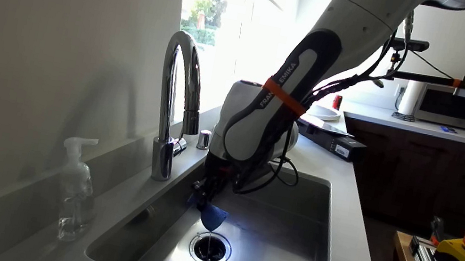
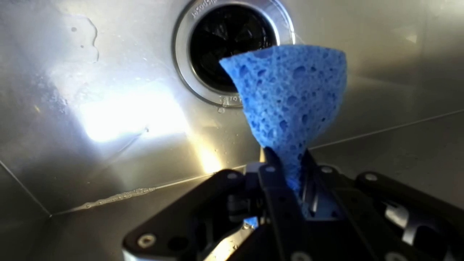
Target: Close the tap faucet
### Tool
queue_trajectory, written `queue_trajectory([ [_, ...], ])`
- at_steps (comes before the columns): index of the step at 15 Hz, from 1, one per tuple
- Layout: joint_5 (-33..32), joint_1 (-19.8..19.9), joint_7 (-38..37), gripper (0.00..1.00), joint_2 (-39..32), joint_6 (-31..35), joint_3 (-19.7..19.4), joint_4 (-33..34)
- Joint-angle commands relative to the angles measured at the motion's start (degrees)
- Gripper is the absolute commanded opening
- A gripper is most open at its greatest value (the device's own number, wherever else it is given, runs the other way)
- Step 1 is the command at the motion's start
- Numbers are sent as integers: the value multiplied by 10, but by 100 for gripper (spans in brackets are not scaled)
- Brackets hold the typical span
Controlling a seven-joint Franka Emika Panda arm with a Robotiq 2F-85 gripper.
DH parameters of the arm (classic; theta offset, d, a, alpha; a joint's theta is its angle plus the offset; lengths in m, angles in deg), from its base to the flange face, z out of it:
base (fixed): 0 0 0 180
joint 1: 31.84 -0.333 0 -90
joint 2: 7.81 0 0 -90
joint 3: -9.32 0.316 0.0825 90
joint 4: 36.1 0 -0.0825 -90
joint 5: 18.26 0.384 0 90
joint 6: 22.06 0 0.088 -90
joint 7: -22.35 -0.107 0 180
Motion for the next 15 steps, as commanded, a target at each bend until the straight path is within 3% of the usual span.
queue_trajectory([
  [1,-3,7,4,4,12,8,6,-16],
  [6,-5,5,2,4,11,6,3,-14],
  [7,-5,4,1,10,11,6,2,-14],
  [8,-4,5,1,40,11,5,3,-14],
  [10,-4,4,0,42,10,3,3,-13],
  [15,-6,2,-2,80,8,-1,-1,-11],
])
